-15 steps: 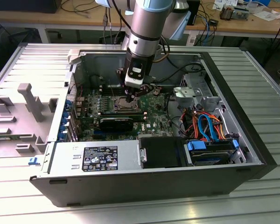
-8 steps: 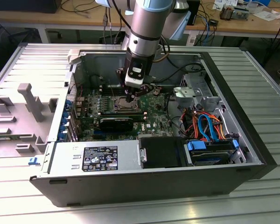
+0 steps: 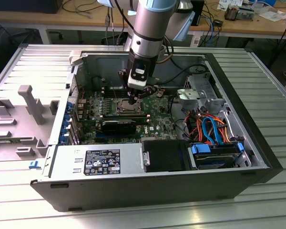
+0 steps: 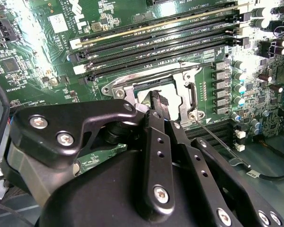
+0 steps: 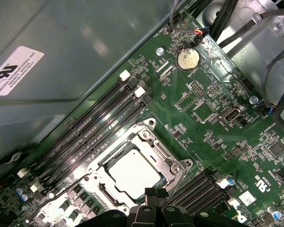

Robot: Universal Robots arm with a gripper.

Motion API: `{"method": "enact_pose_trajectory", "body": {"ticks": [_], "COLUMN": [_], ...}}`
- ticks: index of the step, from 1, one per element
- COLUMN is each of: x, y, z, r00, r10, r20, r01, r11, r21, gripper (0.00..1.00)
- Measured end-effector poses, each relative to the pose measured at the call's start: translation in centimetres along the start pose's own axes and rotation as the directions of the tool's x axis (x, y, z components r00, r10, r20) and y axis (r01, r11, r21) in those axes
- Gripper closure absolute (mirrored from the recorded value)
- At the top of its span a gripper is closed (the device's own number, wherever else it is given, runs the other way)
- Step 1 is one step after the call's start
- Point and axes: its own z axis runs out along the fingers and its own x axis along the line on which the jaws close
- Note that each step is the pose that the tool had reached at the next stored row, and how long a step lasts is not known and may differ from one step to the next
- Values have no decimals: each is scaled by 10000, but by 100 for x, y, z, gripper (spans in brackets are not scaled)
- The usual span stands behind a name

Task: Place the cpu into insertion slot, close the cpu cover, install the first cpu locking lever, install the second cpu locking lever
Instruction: 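Install the first cpu locking lever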

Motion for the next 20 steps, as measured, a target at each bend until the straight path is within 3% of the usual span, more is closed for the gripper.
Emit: {"method": "enact_pose_trajectory", "body": {"ticks": [20], "x": [1], "y": [-2], "z": [-14], "r00": [9999], "r10": [-110], "r20": [-21], "r01": [110], "r11": [9999], "r21": [-32], "gripper": [89]}}
